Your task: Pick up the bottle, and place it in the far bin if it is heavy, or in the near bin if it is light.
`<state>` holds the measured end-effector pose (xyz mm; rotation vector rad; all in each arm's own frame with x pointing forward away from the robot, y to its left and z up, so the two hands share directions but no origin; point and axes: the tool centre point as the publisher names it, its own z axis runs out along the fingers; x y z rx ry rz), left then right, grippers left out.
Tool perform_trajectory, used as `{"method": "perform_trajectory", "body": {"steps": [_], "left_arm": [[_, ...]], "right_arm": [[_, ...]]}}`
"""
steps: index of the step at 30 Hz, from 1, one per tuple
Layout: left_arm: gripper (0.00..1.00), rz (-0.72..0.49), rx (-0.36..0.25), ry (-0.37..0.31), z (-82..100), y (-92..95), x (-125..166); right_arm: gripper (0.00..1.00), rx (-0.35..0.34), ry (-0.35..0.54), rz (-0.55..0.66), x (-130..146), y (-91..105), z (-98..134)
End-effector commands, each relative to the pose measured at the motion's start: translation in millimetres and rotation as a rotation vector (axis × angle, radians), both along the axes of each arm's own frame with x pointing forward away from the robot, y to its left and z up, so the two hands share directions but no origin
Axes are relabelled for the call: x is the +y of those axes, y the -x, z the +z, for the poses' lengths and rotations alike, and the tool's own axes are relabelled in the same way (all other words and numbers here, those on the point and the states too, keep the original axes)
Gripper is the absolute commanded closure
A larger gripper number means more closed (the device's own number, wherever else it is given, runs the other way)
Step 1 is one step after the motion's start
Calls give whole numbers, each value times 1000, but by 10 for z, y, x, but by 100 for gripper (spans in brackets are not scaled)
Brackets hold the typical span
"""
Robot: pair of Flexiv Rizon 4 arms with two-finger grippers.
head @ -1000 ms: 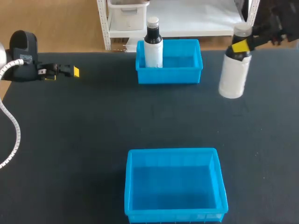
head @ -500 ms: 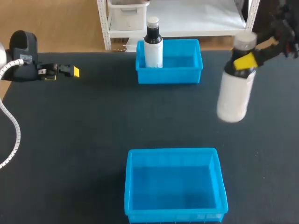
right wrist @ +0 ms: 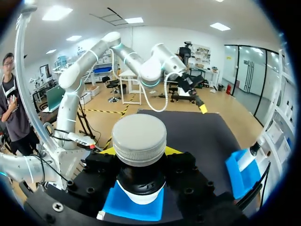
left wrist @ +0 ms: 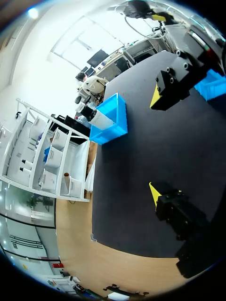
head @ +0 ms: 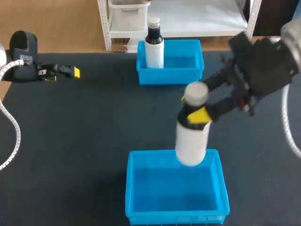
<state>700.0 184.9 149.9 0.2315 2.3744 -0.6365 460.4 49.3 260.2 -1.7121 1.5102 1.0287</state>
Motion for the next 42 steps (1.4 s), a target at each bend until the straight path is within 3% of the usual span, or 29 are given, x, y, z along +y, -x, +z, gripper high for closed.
{"method": "perform_trajectory", "body": {"steps": [1, 16, 25, 42], "left_arm": [[0, 0, 0, 0, 0, 0, 0], [0, 0, 0, 0, 0, 0, 0], [0, 0, 0, 0, 0, 0, 0], [0, 0, 0, 0, 0, 0, 0]], "right_arm": [[100, 20, -18, 58, 240, 16, -194], [100, 100, -93, 243, 541, 210, -637], [100, 44, -42, 288, 624, 269, -902], [100, 50, -59, 300, 629, 153, -1126]]}}
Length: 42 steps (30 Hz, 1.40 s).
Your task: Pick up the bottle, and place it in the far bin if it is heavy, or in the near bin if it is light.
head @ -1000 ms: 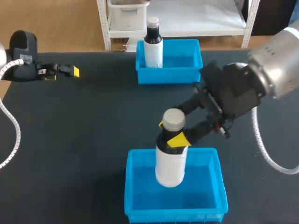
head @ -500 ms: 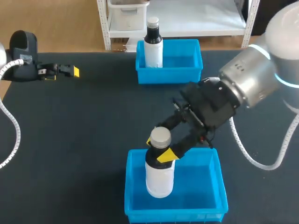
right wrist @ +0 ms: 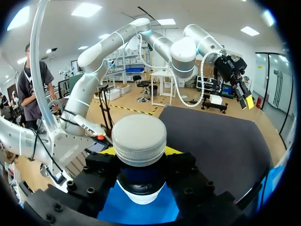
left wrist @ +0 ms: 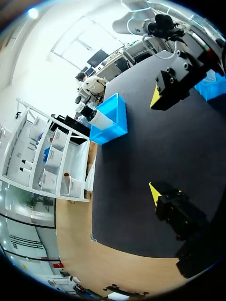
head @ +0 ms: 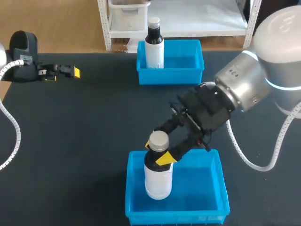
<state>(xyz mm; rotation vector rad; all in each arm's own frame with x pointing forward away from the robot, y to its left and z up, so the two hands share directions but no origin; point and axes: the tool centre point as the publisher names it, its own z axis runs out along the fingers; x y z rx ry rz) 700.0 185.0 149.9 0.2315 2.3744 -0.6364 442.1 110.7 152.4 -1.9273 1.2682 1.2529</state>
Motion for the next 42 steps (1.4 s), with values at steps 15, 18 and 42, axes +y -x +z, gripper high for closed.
{"method": "perform_trajectory", "body": {"steps": [15, 18, 42], "left_arm": [[0, 0, 0, 0, 0, 0, 0], [0, 0, 0, 0, 0, 0, 0], [0, 0, 0, 0, 0, 0, 0]], "right_arm": [[57, 7, 11, -10, 38, -31, -103], [0, 10, 16, -8, 37, -23, -104], [0, -8, 161, -92, -668, -407, -50]]}}
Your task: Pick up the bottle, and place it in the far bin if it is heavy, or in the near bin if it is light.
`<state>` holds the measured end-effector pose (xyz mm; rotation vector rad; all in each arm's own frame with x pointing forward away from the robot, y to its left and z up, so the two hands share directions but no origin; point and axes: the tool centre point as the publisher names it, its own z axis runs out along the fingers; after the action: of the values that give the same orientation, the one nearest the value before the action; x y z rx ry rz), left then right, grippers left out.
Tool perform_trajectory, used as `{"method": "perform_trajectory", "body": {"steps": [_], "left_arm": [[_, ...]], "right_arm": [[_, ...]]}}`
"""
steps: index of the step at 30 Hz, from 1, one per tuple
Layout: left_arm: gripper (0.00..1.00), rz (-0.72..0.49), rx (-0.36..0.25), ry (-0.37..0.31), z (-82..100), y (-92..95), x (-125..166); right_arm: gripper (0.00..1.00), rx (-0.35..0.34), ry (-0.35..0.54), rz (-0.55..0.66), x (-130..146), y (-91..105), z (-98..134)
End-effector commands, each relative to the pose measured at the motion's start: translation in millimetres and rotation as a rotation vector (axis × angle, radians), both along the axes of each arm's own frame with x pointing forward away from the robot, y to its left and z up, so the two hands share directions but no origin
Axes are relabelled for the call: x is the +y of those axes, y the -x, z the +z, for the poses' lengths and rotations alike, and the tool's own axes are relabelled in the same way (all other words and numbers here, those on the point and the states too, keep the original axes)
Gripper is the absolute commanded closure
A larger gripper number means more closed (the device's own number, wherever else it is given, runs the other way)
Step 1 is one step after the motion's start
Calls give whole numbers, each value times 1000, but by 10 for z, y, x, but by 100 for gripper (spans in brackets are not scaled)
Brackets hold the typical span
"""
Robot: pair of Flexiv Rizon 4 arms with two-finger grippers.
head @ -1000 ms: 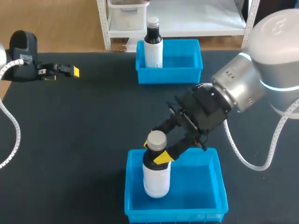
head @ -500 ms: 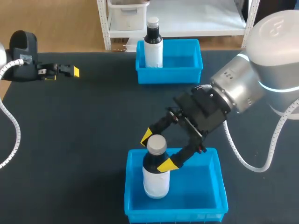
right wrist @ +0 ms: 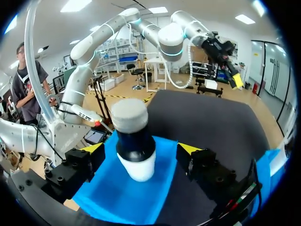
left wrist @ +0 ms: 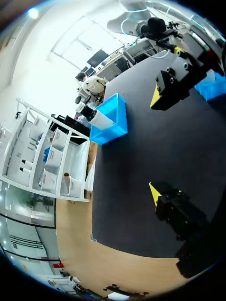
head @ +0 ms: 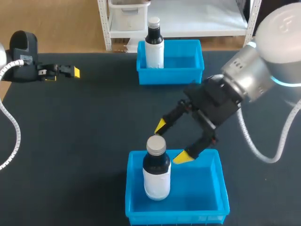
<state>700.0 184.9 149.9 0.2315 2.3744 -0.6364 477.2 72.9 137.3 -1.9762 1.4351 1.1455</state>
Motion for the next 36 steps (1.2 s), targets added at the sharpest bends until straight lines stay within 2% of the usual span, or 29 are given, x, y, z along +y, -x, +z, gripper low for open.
{"method": "perform_trajectory", "body": {"steps": [1, 7, 12, 15, 23, 29, 36], "left_arm": [[0, 0, 0, 0, 0, 0, 0], [0, 0, 0, 0, 0, 0, 0], [0, 0, 0, 0, 0, 0, 0], [0, 0, 0, 0, 0, 0, 0], [0, 0, 0, 0, 0, 0, 0], [0, 0, 0, 0, 0, 0, 0], [0, 0, 0, 0, 0, 0, 0]], "right_arm": [[0, 11, 24, -52, -369, -107, 106], [0, 86, 33, -319, -724, -513, 119], [0, 130, 55, -549, -852, -845, 85], [0, 143, 63, -635, -894, -994, 72], [0, 173, 82, -749, -1027, -1303, 29], [0, 189, 108, -833, -1274, -1598, 30], [0, 238, 109, -885, -1507, -1809, 44]]}}
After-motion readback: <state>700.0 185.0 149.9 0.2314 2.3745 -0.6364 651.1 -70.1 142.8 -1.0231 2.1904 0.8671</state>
